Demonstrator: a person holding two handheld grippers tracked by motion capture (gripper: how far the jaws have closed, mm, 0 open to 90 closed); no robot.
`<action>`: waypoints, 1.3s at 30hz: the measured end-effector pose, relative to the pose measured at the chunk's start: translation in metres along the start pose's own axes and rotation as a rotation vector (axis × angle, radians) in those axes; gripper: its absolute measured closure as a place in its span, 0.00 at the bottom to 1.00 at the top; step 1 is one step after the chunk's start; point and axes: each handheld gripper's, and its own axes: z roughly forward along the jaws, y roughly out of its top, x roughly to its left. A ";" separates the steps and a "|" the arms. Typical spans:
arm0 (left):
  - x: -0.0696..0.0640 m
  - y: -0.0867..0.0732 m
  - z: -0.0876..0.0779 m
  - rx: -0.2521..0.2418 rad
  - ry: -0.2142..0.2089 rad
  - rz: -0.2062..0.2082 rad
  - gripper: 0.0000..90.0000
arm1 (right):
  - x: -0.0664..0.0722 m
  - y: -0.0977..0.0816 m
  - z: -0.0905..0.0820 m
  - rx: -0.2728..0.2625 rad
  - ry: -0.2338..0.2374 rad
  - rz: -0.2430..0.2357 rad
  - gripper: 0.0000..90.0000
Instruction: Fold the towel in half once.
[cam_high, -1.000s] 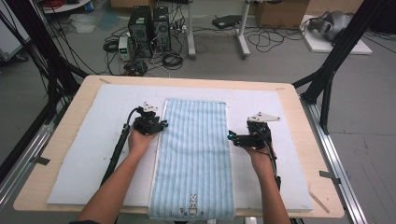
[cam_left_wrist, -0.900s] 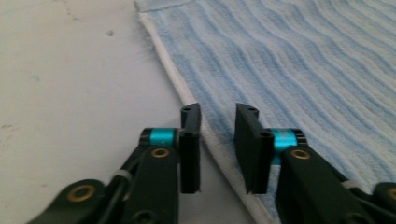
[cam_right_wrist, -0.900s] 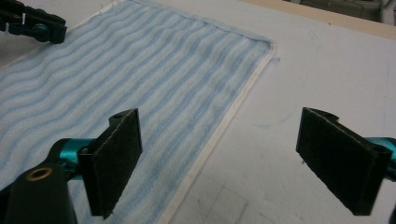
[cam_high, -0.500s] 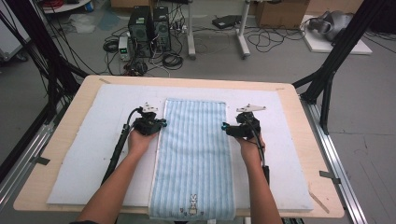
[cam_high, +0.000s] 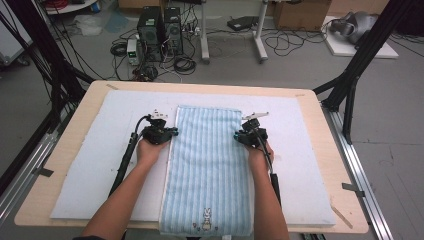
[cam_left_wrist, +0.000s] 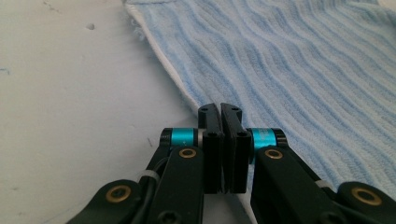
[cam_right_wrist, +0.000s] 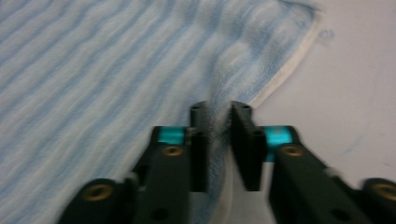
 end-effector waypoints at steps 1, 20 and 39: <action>0.002 0.000 0.000 -0.002 -0.008 -0.023 0.97 | 0.002 0.001 0.000 0.003 -0.011 -0.016 0.94; 0.003 0.002 -0.042 -0.105 -0.226 -0.201 0.97 | 0.011 0.000 -0.048 -0.112 0.078 -0.025 0.94; -0.015 -0.026 -0.085 -0.097 -0.326 -0.173 0.97 | 0.033 -0.050 -0.091 -0.157 0.148 -0.058 0.94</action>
